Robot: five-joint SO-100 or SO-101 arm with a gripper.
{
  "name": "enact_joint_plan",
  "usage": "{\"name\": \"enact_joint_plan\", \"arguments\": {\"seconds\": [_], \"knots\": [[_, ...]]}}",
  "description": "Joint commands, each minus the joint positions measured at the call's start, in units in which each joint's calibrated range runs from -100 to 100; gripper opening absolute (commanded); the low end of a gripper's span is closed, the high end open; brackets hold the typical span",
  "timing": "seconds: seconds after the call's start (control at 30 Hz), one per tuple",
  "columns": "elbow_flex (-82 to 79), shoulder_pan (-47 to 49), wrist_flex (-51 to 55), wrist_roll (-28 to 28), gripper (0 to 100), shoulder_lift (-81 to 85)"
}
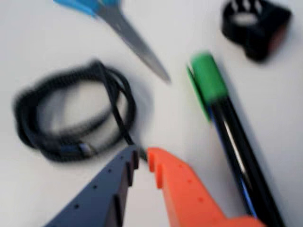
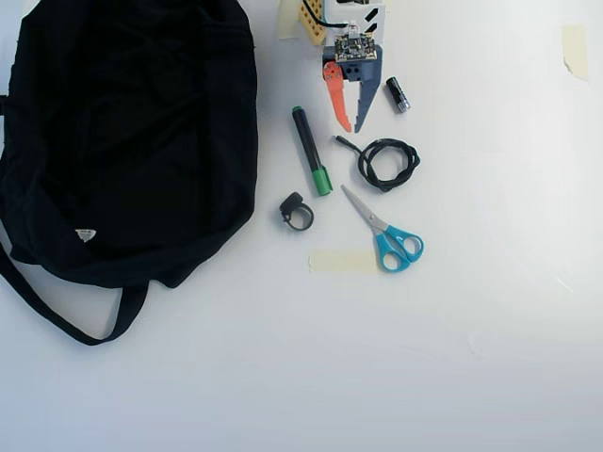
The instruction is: Put the bike light into the black bag
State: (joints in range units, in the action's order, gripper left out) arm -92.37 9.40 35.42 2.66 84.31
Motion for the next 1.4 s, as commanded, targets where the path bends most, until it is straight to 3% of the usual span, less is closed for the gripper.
{"name": "enact_joint_plan", "arguments": {"seconds": [0.0,0.23,0.6,0.83,1.37], "knots": [[9.36,1.89,-20.95,0.07,2,-11.78],[29.39,1.89,-35.51,-0.46,2,-36.18],[76.47,-2.08,-35.42,-0.62,2,-75.35],[96.78,-4.24,-32.06,-3.03,2,-92.19],[97.23,-3.27,-28.1,-4.13,2,-93.44]]}}
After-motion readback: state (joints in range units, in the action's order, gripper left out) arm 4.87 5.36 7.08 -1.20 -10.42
